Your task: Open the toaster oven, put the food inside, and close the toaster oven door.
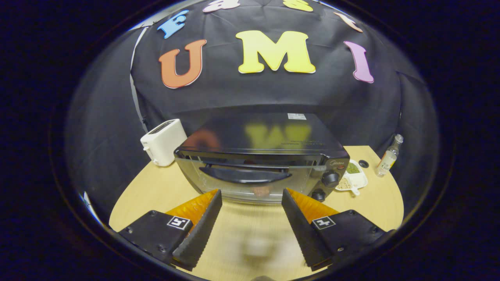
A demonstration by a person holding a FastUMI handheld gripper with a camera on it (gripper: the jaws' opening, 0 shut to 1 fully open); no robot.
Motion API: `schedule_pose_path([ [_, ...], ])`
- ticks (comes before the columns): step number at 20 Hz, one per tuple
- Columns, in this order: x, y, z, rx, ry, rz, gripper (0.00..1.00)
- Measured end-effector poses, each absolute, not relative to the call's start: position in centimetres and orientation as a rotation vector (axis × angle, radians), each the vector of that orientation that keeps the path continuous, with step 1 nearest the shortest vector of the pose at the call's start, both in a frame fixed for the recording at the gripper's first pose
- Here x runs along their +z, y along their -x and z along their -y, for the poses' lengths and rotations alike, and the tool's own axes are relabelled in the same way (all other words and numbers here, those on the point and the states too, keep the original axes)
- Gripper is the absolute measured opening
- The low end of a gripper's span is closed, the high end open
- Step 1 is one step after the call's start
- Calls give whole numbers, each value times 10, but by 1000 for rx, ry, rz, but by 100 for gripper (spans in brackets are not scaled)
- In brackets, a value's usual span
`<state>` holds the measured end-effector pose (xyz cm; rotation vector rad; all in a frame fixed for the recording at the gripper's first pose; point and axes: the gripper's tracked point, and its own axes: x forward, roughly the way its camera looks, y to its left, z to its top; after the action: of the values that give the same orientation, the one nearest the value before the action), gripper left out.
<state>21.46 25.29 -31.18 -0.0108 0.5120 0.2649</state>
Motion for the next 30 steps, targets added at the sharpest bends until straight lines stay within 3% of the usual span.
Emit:
schedule_pose_path([
  [8,-283,-191,-229,240,-30,-466,98],
  [21,-56,-89,-101,87,-54,-31,98],
  [30,-4,-51,-22,31,15,80,99],
])
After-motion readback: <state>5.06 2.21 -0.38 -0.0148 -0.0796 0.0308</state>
